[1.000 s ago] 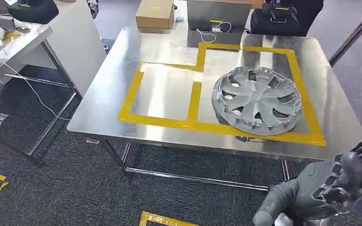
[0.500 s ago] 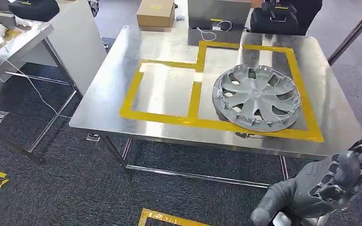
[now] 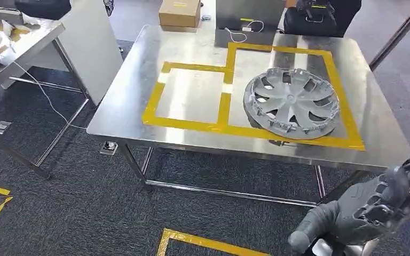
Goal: Take the parts from the cabinet and place them on the table.
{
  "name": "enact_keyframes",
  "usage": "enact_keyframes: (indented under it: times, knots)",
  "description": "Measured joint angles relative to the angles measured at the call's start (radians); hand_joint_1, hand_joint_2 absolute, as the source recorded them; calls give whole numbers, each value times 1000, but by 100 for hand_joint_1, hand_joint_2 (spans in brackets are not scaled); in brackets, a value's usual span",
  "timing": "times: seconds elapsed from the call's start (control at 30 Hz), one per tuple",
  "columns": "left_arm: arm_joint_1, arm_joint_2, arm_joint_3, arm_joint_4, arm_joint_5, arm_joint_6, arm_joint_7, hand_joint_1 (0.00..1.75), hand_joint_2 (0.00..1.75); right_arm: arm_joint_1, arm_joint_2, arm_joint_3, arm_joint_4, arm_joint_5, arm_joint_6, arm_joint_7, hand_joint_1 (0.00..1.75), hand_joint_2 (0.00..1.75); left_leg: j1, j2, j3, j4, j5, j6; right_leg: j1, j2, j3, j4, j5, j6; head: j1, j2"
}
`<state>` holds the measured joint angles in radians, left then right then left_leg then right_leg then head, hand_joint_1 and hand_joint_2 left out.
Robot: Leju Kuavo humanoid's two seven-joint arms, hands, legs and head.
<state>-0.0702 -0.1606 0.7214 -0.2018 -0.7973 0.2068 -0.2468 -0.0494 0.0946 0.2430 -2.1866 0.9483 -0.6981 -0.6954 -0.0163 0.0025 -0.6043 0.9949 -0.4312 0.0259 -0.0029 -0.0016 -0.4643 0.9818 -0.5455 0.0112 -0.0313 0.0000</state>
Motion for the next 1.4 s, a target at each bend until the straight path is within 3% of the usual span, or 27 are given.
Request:
enact_keyframes:
  times: [0.07, 0.1, 0.13, 0.2, 0.23, 0.27, 0.33, 0.4, 0.43, 0.47, 0.53, 0.6, 0.63, 0.7, 0.73, 0.77, 0.83, 0.9, 0.97, 1.07, 1.1, 1.13, 1.17, 1.23, 1.27, 1.33, 1.4]
  knots:
    - [0, 0, 0, 0, 0, 0, 0, 0, 0, -3, 1, -3, 4, -2, 0, 0, 0, 0, -4, 0, -9, -4, 15, -13, -4, 0, -12, -3, 17, -14, 0, 0]
    - [1, 2, 1, 0, 0, 0, 2, 0, 0, -8, 3, -3, 6, -3, 0, 0, 0, 0, 0, -5, -19, 5, -4, -19, -10, -4, -24, -5, 28, -20, 2, 0]
    - [0, 1, 1, 0, -2, 0, 3, 0, 0, -8, 5, -4, 8, -4, 0, 0, 0, 0, 2, -5, -34, 42, -62, -26, -12, -4, -38, -5, 39, -28, -3, 0]
    - [0, 2, 1, 0, -3, 0, 3, 0, 0, -8, 10, -7, 11, -6, 0, 0, 0, 0, 11, -5, -78, 188, -178, -39, -12, -5, -65, -4, 61, -28, -6, 0]
    - [0, 2, 1, 0, -6, 0, 3, 0, 0, -8, 11, -8, 13, -6, 0, 0, 0, 0, 15, -4, -96, 265, -212, -44, -12, -6, -80, -3, 72, -27, -7, 0]
    - [0, 3, 1, 0, -7, 0, 4, 0, 0, -8, 11, -9, 14, -8, 0, 0, 0, 0, 19, -4, -99, 310, -212, -47, -13, -6, -91, -2, 84, -24, -7, 0]
    - [0, 3, 1, 0, -8, 0, 5, 0, 0, -7, 11, -13, 17, -11, 0, 0, 0, 0, 26, -3, -39, 263, -150, -49, -14, -7, -117, 0, 103, -18, -6, 0]
    - [-2, 3, 1, 0, -8, 0, 6, 0, 0, -8, 11, -14, 17, -12, 0, 0, 0, 0, 29, -3, 93, 82, -104, -48, -16, -6, -136, 4, 120, -9, -7, 0]
    - [-5, 3, 1, 0, -8, 0, 6, 0, 0, -7, 12, -16, 17, -13, 0, 0, 0, 0, 29, -5, 169, -13, -120, -48, -13, -6, -138, 6, 126, -2, -8, 0]
    - [-8, 3, 1, 0, -8, 0, 6, 0, 0, -9, 12, -17, 17, -16, 0, 0, 0, 0, 26, -10, 193, -62, -136, -41, -12, -7, -142, 8, 133, 6, -5, 0]
    - [-9, 3, 1, 0, -8, 0, 6, 0, 0, -9, 12, -17, 19, -19, 0, 0, 0, 0, 18, -10, 171, -50, -130, -29, -16, -11, -143, 2, 151, 21, -6, 0]
    - [-7, 4, 1, 0, -8, 0, 7, 0, 0, -9, 12, -19, 23, -26, 0, 0, 0, 0, 24, -2, 153, -54, -107, -3, -23, -9, -153, 8, 155, 32, -5, 0]
    - [-8, 5, 1, 0, -8, 0, 7, 0, 0, -9, 12, -22, 23, -28, 0, 0, 0, 0, 21, 1, 138, -54, -95, 6, -22, -6, -168, 40, 95, 34, -2, 0]
    - [-7, 4, 1, 0, -7, 0, 7, 0, 0, -8, 11, -24, 26, -29, 0, 0, 0, 0, 17, 5, 108, -53, -71, 15, -21, -4, -204, 182, -39, 38, 5, 0]
    - [-7, 4, 1, 0, -7, 0, 7, 0, 0, -8, 11, -25, 28, -31, 0, 0, 0, 0, 14, 6, 92, -51, -59, 17, -21, -4, -219, 259, -79, 40, 4, 0]
    - [-7, 4, 2, 0, -6, 0, 7, 0, 0, -6, 11, -26, 30, -33, 0, 0, 0, 0, 11, 8, 81, -48, -46, 18, -20, -4, -225, 320, -89, 40, 5, 0]
    - [-6, 4, 2, 0, -6, 0, 7, 0, 0, -2, 11, -27, 34, -36, 0, 0, 0, 0, 7, 9, 45, -40, -24, 18, -19, -4, -179, 315, -27, 33, 5, 0]
    - [-6, 4, 3, 0, -6, 0, 7, 0, 0, 0, 11, -27, 36, -36, 0, 0, 0, 0, 3, 9, 18, -30, -8, 15, -15, -4, -61, 159, 27, 20, 5, 0]
    - [-7, 2, 6, 0, -6, 0, 7, 0, 0, 1, 12, -27, 37, -40, 0, 0, 0, 0, -3, 5, 1, -14, 4, 8, -7, -5, 50, -15, -4, 11, 5, 0]
    - [-6, 2, 9, 0, -10, 0, 7, 0, 0, 16, 12, -29, 42, -52, 0, 0, 0, 0, 2, 8, -13, -16, 34, -11, 1, -4, 33, -22, -5, -7, 3, 0]
    - [-4, 4, 10, 0, -10, 0, 7, 0, 0, 19, 13, -30, 45, -54, 0, 0, 0, 0, 0, 3, -18, -15, 40, -16, -8, -6, 21, -27, 10, -16, 5, 0]
    - [-3, 4, 11, 0, -10, 0, 7, 0, 0, 19, 13, -30, 47, -54, 0, 0, 0, 0, 4, -2, -30, 2, 0, -24, -9, -10, 9, -26, 21, -22, 4, 0]
    - [-3, 4, 13, 0, -10, -1, 8, 0, 0, 22, 14, -31, 50, -57, 0, 1, 0, 0, 7, -3, -47, 50, -70, -32, -10, -10, -7, -25, 34, -29, 0, 0]
    - [-3, 4, 16, 0, -10, 0, 8, 0, 0, 28, 13, -31, 61, -72, 0, 3, 0, 0, 14, -3, -85, 203, -183, -44, -9, -10, -41, -24, 62, -29, -1, 0]
    - [-3, 4, 17, 0, -10, 0, 8, 0, 0, 33, 13, -31, 69, -76, 0, 3, 0, 0, 17, -3, -95, 268, -200, -48, -9, -12, -58, -22, 75, -28, -2, 0]
    - [-2, 4, 19, 0, -13, 0, 8, 0, 0, 44, 13, -30, 91, -84, 0, 3, 0, 0, 24, -3, -70, 292, -143, -51, -11, -14, -92, -11, 97, -23, -2, 0]
    - [-3, 4, 26, 0, -21, 0, 7, 0, 0, 57, 13, -28, 103, -95, 0, 3, 0, 0, 30, -2, 33, 177, -79, -52, -14, -14, -133, 5, 116, -13, -2, 0]
